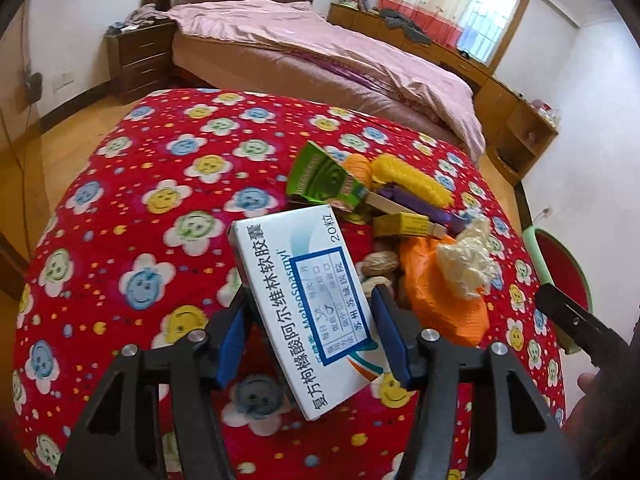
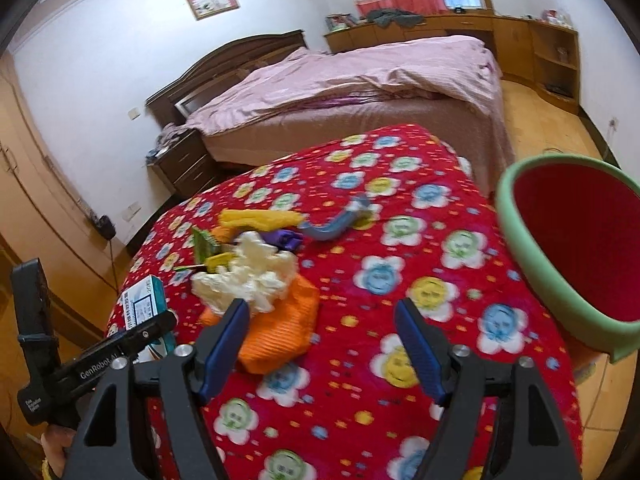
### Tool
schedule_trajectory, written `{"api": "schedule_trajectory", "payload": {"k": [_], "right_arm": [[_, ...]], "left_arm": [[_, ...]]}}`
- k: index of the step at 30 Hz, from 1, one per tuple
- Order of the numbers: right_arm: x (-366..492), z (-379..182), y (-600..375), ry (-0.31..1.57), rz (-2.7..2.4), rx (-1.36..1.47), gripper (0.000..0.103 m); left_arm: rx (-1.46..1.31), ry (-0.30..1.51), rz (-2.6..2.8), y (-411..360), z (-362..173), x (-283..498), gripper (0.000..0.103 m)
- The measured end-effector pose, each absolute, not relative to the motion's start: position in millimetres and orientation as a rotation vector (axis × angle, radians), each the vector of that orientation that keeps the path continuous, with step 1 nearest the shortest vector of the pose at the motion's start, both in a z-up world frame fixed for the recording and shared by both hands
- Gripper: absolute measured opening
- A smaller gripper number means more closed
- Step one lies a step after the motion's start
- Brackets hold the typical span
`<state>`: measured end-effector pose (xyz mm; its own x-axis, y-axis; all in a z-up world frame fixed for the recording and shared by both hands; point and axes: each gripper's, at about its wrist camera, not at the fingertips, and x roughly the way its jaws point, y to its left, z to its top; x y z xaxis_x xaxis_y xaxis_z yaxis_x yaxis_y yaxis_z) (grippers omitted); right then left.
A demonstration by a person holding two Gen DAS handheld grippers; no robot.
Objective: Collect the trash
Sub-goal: 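Grasp the white medicine box with the left tool while the right tool grasps the crumpled tissue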
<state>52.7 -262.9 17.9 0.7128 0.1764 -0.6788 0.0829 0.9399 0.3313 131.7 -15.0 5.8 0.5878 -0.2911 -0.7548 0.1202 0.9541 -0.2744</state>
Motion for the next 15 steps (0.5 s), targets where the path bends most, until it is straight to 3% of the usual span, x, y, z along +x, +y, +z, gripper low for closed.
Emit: {"api": "schedule_trajectory", "payload": {"k": [13,15], "right_arm": [[96.1,4.5,-211.6,0.831,0.135,0.210,0.086],[99.9,2.5,-211.6,0.833,0.124,0.198,0.077]], "left_arm": [[-0.236,0.911,-0.191,10.6,1.2,129.0,0.059],[-0.236,0.913,-0.196,10.1,0.6,128.8,0.059]]}}
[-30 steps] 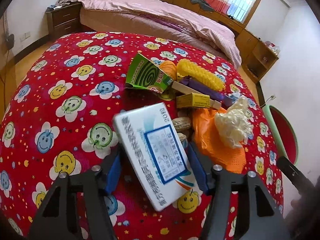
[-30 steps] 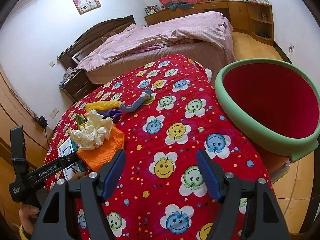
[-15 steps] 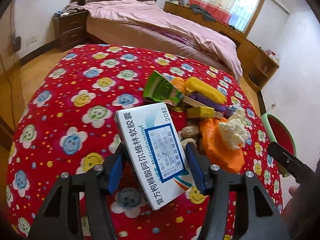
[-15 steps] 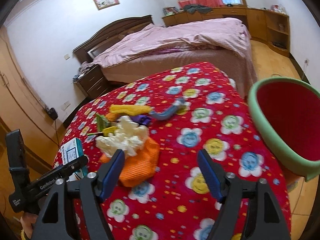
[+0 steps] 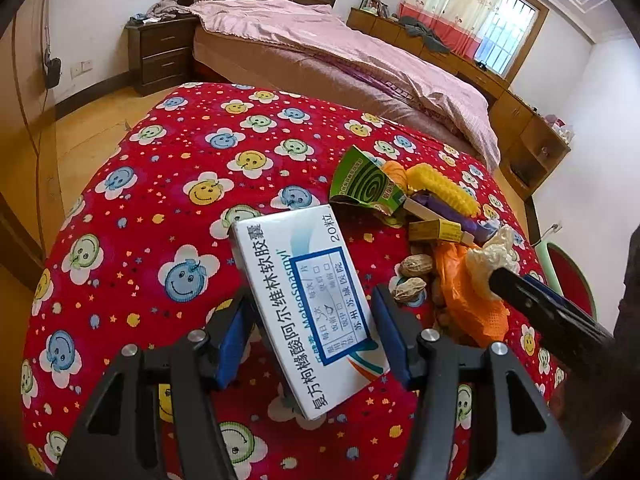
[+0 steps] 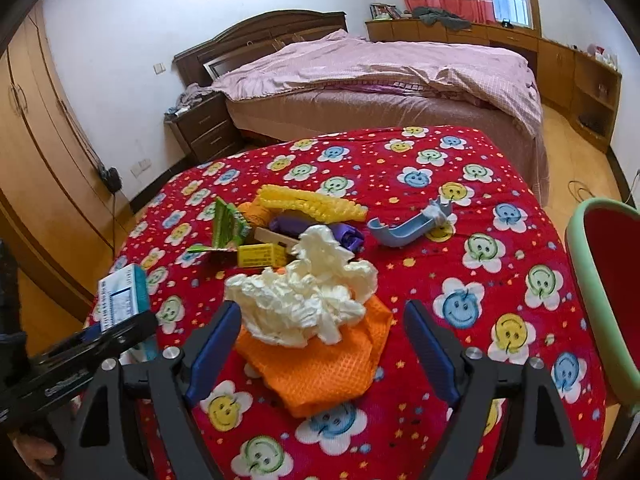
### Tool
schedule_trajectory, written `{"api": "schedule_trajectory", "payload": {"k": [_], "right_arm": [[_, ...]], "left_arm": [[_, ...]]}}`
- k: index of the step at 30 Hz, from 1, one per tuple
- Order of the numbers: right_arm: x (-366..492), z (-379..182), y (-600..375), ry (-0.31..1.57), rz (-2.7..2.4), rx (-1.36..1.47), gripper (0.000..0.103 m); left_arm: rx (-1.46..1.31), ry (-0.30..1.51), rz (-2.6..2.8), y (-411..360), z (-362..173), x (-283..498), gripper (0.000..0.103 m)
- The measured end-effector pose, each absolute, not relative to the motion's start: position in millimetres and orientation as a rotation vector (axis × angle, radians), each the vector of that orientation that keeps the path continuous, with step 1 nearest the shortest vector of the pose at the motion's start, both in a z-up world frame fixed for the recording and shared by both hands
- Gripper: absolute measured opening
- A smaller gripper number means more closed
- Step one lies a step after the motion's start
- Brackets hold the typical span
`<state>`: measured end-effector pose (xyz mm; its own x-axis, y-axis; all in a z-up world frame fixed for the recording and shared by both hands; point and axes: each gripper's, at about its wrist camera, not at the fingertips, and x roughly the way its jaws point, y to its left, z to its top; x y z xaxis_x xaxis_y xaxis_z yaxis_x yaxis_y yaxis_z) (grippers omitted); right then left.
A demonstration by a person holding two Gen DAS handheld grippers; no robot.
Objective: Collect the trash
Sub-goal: 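Grasp the white medicine box with the left tool while the right tool grasps the crumpled tissue, then carry the box and tissue over the red bucket and open both tools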
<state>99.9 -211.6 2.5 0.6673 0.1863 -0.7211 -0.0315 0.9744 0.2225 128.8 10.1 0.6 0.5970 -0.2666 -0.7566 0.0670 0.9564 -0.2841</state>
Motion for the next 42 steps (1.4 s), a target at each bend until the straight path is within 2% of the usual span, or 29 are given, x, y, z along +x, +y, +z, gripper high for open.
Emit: {"api": "schedule_trajectory", "payload": {"k": [1,3,5,7,9,10,15,29,42], "right_arm": [[101.8,1.3,-212.7,0.834,0.123,0.198,0.073],[105.1,-2.2,-216.4,0.859,0.131,0.209,0.054],[108.2,-6.8,-221.0,0.890,0.146,0.240,0.041],[107.9,-8.6,-222.7,0.894,0.161,0.253,0.032],[104.8,-7.0,-224.2,0.876,0.168,0.257,0.018],[102.8,-5.2,-224.4,0.866,0.169,0.258,0.017],[89.8,8.2,-232.3,0.797,0.187,0.287,0.013],[49.7,27.6,-270.7,0.709,0.133,0.394,0.013],[-6.7,46.1,-319.5,0.614,-0.038,0.411,0.013]], "left_arm": [[-0.235,0.912,-0.199,9.6,0.2,129.5,0.059],[-0.232,0.911,-0.203,8.1,0.3,128.5,0.059],[-0.230,0.910,-0.207,6.7,0.6,127.8,0.059],[-0.229,0.912,-0.210,5.4,0.8,127.4,0.059],[-0.230,0.909,-0.212,4.9,1.9,126.0,0.059],[-0.231,0.906,-0.215,4.4,3.0,125.0,0.059],[-0.235,0.893,-0.234,0.9,8.8,120.0,0.059],[-0.240,0.882,-0.314,-21.0,25.5,108.3,0.059],[-0.154,0.872,-0.460,-82.0,42.2,95.8,0.059]]}}
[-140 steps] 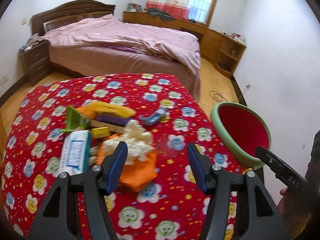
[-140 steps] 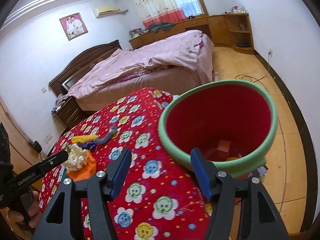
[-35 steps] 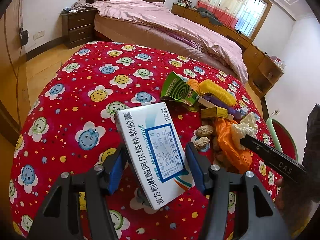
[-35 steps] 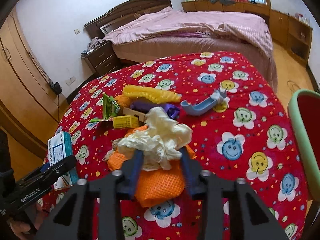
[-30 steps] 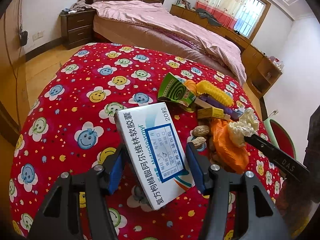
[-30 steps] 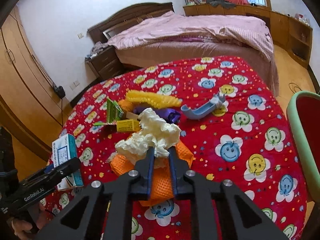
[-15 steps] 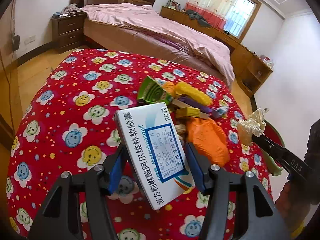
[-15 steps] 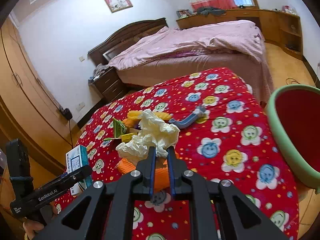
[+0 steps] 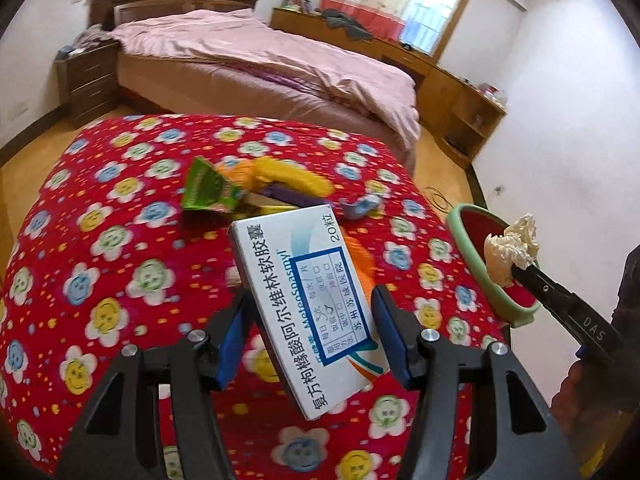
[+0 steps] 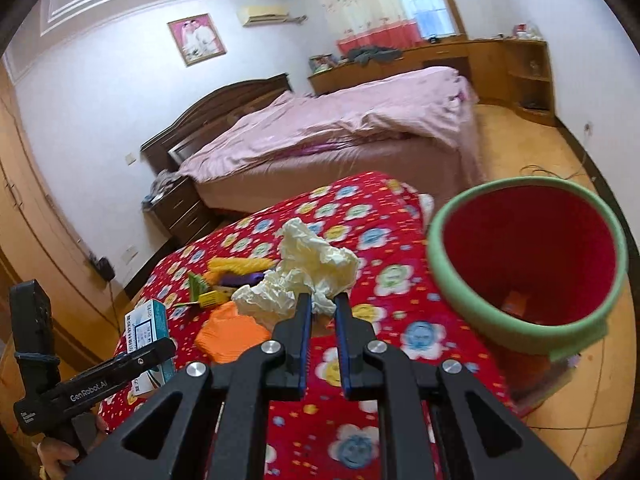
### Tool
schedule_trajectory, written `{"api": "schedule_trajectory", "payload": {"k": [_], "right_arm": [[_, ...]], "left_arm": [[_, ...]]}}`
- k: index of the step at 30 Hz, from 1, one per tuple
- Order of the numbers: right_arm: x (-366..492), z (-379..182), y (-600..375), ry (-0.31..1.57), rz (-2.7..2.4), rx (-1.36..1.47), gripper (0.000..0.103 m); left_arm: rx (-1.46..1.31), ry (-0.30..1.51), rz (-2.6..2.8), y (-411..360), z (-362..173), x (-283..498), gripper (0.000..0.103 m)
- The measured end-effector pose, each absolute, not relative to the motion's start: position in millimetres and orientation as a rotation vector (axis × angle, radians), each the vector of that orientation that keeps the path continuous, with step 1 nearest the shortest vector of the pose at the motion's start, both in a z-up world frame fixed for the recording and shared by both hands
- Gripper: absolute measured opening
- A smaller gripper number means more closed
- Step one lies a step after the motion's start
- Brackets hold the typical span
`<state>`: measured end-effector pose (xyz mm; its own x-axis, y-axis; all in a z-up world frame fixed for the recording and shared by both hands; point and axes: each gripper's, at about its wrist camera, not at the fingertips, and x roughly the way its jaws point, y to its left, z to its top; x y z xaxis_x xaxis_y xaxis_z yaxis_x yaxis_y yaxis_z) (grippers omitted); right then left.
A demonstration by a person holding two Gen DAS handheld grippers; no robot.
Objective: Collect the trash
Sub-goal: 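Carry the box and tissue over the red bucket and open both tools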
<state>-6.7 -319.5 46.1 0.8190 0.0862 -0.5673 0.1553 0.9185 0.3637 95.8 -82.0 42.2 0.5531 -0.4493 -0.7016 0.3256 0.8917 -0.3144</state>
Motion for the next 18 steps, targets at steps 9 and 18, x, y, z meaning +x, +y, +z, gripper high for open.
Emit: {"api": "schedule_trajectory", "payload": {"k": [9,18], "right_arm": [[-37.7,44.3,-363.1,0.577,-0.162,0.435,0.013],[-54.7,36.0,-403.7,0.561,-0.258,0.469,0.013]], "left_arm": [[-0.085,0.873,-0.619,-146.1,50.3,88.1,0.059],[-0.009,0.865,-0.713,-211.6,53.1,95.1,0.059]]}}
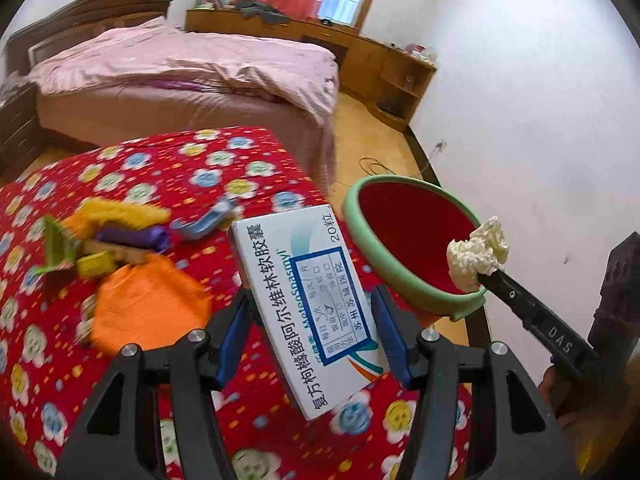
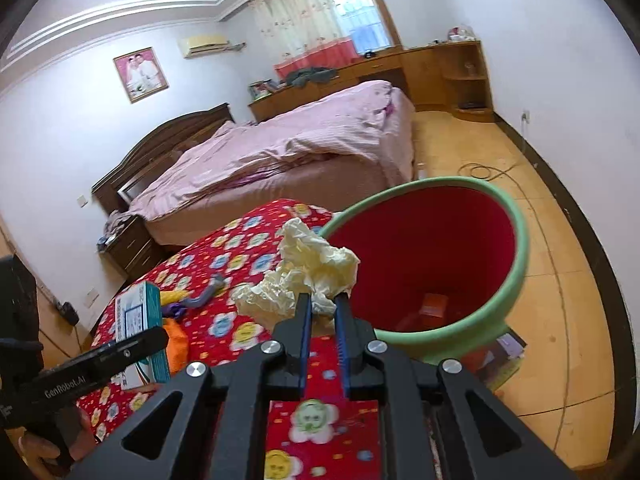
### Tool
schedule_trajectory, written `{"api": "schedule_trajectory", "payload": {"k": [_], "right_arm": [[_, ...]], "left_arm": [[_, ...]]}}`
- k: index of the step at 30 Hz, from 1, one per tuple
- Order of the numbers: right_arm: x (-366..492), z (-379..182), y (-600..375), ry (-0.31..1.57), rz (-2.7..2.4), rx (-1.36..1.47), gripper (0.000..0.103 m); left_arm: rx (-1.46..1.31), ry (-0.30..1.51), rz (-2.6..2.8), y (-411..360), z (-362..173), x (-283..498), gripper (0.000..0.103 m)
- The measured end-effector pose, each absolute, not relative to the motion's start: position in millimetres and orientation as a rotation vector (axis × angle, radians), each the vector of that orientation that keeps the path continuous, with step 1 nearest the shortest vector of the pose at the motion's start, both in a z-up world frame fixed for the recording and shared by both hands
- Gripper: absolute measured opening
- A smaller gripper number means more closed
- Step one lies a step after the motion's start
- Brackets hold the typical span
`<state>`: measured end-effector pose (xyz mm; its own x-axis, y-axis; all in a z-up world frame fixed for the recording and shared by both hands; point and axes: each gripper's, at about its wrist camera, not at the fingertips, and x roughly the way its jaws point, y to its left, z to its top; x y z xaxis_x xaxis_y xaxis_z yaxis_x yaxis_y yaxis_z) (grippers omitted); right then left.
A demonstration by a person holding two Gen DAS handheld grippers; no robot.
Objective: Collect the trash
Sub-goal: 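Carry the box and tissue over the red bucket and open both tools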
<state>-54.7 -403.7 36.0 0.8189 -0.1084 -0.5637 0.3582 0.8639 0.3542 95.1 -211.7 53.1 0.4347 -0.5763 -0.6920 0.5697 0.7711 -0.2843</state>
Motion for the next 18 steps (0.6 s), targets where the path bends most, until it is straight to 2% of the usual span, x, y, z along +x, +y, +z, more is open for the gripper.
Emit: {"api": "schedule_trajectory", "payload": {"k": [18], "right_arm": [[-67.9,11.8,-468.5,0.549,-0.401,0.530,0.016]], "left_arm": [[0.128,0.845,-0.862,-329.3,40.3,109.2,0.060]]}}
